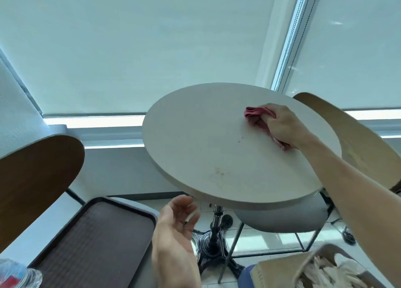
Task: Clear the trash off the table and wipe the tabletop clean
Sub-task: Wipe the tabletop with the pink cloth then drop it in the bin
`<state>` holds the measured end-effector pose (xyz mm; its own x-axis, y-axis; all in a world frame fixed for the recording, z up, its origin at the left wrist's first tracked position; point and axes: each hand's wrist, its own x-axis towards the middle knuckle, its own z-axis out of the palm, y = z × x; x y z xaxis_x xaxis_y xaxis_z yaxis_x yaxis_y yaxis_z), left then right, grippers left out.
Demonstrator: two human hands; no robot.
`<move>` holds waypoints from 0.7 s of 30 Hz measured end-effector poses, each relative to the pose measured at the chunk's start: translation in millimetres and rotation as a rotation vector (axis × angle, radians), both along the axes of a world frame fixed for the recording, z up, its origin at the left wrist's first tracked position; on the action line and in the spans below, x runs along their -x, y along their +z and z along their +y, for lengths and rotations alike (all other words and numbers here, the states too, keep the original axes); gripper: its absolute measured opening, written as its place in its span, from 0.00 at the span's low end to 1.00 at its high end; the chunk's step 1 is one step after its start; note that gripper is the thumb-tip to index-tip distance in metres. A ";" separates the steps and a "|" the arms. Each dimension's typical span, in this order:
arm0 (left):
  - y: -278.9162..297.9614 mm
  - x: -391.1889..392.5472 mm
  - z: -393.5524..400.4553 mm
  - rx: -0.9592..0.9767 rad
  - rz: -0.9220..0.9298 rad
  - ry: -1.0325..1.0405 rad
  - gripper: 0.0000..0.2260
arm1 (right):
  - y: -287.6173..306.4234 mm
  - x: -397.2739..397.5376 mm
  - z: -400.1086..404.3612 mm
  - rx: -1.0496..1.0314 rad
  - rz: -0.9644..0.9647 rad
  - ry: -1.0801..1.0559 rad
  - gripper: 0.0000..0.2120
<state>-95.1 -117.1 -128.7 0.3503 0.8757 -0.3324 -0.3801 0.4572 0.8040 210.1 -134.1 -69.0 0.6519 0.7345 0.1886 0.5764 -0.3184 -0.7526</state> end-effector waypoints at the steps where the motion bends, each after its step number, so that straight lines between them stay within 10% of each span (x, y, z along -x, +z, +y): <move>1: -2.3 2.3 -2.8 0.084 0.020 -0.046 0.17 | 0.3 7.1 2.9 0.009 -0.019 0.010 0.14; 9: -11.4 -14.9 12.9 0.462 -0.001 -0.688 0.20 | -1.5 58.3 10.8 0.021 0.061 0.212 0.13; 21: -9.2 -21.0 34.0 0.560 -0.176 -0.890 0.25 | -7.5 109.2 7.8 0.043 0.085 0.359 0.11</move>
<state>-74.2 -83.1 -137.8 0.8710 0.0190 -0.4909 0.1824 0.9153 0.3590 100.9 -126.3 -76.4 0.3635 0.9252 0.1092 0.5931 -0.1395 -0.7929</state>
